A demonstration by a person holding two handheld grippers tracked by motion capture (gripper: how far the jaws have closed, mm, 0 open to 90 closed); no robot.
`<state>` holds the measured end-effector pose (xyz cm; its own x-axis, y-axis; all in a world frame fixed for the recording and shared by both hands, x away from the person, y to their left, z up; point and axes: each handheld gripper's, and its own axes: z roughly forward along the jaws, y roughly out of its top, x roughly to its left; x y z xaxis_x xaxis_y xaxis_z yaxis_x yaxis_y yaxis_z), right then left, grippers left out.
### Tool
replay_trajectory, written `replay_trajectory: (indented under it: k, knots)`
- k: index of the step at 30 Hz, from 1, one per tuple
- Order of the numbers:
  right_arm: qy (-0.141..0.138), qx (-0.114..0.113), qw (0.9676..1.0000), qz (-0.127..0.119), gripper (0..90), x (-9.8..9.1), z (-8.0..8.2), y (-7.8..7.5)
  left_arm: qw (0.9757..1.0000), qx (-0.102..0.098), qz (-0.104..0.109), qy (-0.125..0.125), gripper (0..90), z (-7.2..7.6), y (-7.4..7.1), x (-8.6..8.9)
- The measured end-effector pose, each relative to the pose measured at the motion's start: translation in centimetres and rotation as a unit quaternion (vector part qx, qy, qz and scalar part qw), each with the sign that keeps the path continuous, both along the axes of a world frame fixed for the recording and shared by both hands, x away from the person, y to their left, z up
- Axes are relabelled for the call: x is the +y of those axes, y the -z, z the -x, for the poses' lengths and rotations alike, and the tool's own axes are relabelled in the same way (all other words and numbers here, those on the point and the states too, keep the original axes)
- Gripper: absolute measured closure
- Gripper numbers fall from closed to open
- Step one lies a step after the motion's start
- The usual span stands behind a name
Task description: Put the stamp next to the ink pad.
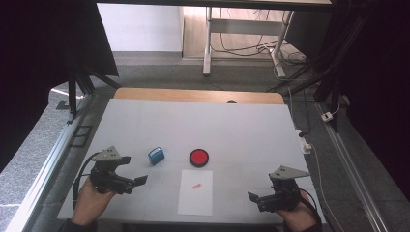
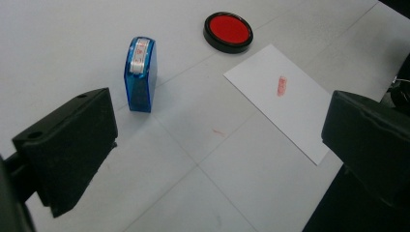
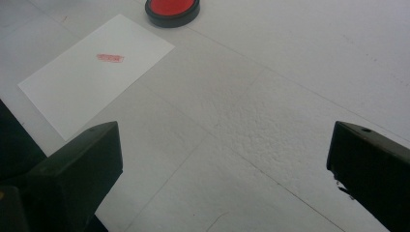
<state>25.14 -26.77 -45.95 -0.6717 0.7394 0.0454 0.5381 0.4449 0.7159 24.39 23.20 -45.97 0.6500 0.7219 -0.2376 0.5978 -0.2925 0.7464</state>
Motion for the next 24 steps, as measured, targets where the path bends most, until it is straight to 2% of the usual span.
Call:
replay_trajectory:
  k: [16,24]
  knots:
    - [0.004,0.000,1.0000,-0.001,0.0,-0.1,0.0,0.0,0.9993,0.015,0.000,-0.033,0.0,3.5,1.3,2.6]
    - [0.006,0.000,1.0000,-0.002,0.0,0.0,0.0,0.0,0.9985,0.020,-0.019,-0.047,0.0,4.7,1.7,3.2]
